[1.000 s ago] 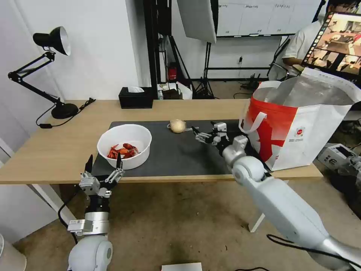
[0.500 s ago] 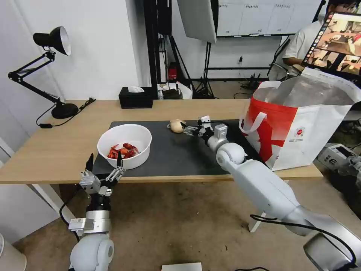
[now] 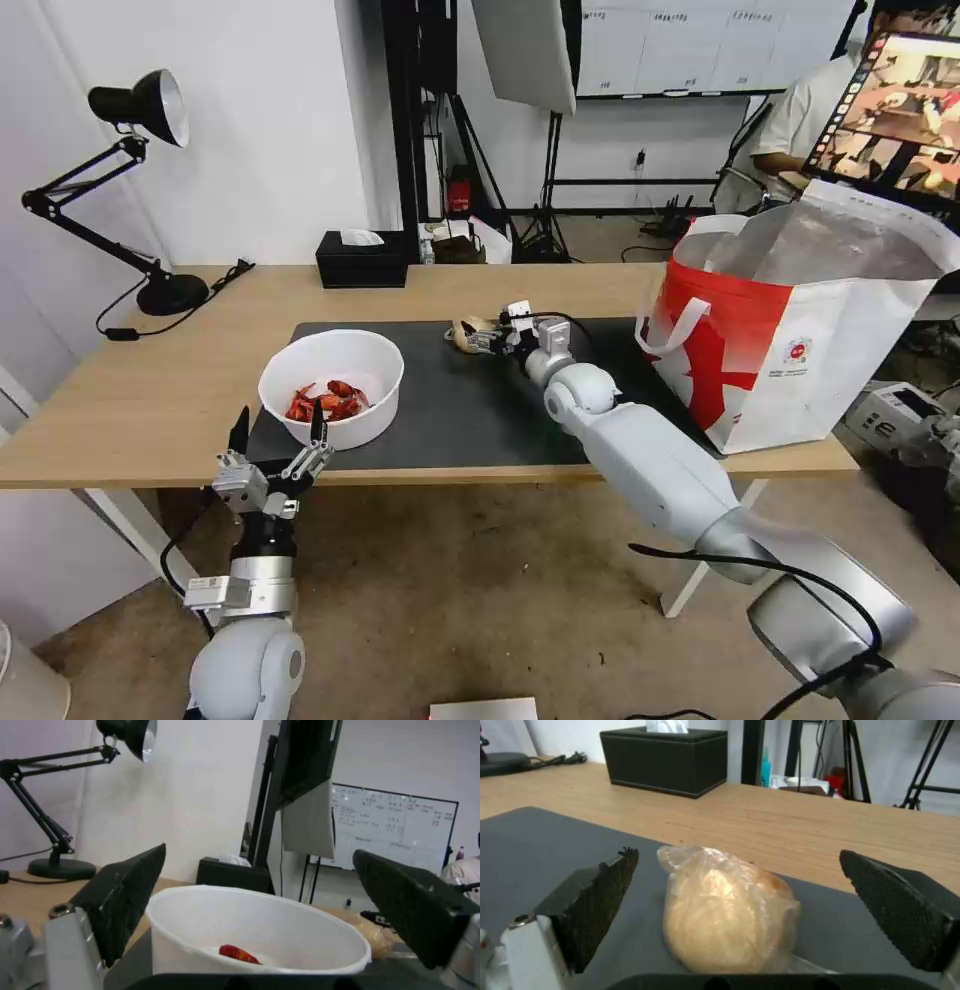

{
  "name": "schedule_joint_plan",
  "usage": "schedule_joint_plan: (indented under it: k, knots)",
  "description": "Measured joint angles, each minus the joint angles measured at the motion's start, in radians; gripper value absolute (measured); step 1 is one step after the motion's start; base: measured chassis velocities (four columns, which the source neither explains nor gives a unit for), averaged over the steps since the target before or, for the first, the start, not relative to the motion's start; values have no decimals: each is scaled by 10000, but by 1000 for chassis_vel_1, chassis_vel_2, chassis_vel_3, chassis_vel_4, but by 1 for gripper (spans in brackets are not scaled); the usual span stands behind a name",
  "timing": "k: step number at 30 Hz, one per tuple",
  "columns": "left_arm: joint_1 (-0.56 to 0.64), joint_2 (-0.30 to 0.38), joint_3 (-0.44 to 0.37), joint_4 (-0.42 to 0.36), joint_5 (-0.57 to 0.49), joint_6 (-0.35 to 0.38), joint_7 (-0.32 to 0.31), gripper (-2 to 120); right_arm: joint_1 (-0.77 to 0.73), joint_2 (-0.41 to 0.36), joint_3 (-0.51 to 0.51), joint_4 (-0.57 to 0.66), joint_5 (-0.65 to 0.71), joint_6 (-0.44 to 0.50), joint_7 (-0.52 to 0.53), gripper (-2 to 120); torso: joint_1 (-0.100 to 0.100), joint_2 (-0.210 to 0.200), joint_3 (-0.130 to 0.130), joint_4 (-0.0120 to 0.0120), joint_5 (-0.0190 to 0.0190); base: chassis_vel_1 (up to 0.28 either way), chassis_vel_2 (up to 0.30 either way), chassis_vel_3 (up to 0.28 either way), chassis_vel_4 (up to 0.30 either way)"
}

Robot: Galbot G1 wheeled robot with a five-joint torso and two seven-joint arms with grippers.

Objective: Pick up the trash from the table and place it into the takeout bag.

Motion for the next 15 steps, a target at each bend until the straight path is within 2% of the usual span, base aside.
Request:
schedule_joint_plan:
  k: [15]
  knots:
    - [-27, -18, -23, 47, -28, -31, 4, 100, 304, 704, -100, -1267, -385, 45, -269, 100, -1, 1, 0, -1, 1, 0, 0, 0, 0]
